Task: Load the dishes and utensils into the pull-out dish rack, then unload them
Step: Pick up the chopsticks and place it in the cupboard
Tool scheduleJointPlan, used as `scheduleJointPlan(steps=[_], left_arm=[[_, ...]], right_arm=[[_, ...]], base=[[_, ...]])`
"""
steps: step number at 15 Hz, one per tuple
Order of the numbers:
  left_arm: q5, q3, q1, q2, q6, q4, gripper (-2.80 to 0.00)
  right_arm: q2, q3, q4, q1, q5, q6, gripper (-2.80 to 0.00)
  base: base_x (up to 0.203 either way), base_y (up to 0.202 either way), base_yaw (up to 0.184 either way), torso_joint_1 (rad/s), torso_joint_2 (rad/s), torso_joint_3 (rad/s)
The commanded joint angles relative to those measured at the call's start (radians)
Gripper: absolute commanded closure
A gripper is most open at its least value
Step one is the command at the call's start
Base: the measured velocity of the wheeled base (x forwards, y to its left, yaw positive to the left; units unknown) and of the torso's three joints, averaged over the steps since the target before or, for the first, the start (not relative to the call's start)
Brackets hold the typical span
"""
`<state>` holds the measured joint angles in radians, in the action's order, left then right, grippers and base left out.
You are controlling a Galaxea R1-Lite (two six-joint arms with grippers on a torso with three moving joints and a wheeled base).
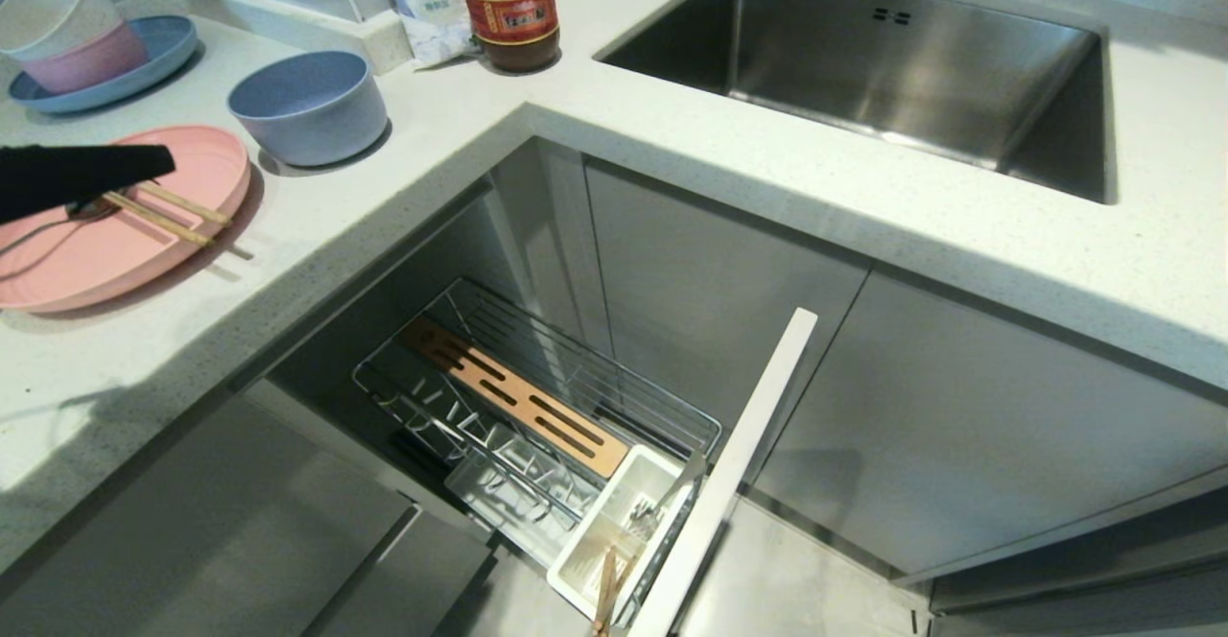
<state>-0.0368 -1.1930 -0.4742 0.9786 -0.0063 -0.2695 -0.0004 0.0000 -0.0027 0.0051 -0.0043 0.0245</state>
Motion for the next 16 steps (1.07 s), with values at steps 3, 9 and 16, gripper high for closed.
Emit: scheduleJointPlan(steps=[3,9,16], left_arm=[[0.007,-0.136,0.122,0.023,-0.051,-0.109,0.0],[0.325,-0.297,0.173,0.199,-0.255,-0.179,0.0],[0.626,-0.443,0.172,0.324,-0.4,-0.414,0.0]], right_arm=[[-0.004,0.002,0.0,0.001,0.0,0.0,0.0],[-0.004,0.002,0.0,0.001,0.0,0.0,0.0],[-0.004,0.002,0.0,0.001,0.0,0.0,0.0]], base=[[0.0,0.0,0.0,0.0,0.0,0.0],[0.0,0.0,0.0,0.0,0.0,0.0],[0.0,0.0,0.0,0.0,0.0,0.0]])
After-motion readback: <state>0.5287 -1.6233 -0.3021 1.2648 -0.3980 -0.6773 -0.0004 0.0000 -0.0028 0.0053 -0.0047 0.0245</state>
